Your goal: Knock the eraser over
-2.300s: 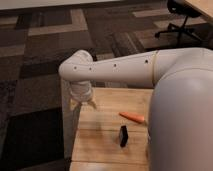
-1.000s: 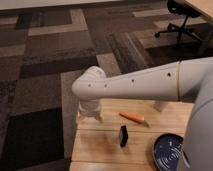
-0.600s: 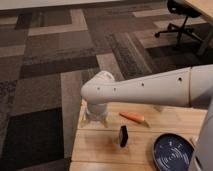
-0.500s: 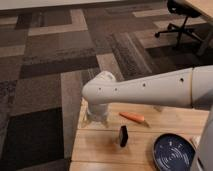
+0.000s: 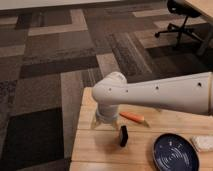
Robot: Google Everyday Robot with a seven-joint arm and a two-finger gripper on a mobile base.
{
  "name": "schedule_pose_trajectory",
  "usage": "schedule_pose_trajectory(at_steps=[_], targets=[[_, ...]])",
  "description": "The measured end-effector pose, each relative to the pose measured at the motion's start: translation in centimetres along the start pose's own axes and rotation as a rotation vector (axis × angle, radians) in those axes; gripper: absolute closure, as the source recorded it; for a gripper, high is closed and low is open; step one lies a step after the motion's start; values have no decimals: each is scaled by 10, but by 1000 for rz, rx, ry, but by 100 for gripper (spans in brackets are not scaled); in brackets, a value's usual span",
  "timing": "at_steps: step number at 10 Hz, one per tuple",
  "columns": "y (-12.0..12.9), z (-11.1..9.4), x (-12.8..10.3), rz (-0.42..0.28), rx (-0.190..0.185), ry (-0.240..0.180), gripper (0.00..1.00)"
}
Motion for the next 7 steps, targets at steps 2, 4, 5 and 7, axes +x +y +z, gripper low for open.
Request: schedule_pose_trajectory(at_steps=[2,4,5,7], targets=[[-32,-10,7,59,28,3,35],[-39,-16,7,79,38,-7,35],[-38,-17,7,78,39,-10,35],[-36,-20,7,72,32,-8,35]])
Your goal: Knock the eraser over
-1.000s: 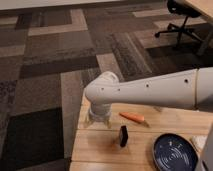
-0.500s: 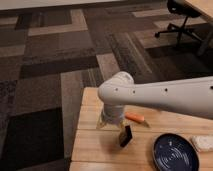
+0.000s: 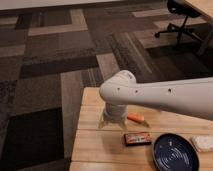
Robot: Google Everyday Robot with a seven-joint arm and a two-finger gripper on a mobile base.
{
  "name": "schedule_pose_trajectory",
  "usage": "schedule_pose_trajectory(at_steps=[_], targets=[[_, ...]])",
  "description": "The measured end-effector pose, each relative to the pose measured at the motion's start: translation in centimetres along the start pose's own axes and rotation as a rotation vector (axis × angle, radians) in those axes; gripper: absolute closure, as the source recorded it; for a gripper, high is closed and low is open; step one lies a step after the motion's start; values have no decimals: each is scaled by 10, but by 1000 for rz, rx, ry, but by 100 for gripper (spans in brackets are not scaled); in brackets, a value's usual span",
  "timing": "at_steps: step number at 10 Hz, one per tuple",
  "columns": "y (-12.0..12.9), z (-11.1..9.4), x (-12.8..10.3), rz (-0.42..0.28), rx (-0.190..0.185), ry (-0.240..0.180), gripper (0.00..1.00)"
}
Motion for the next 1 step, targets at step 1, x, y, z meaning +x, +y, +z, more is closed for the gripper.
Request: schedule_pose_trajectory(at_steps=[1], targets=[[1,0,0,-2,0,0,35]])
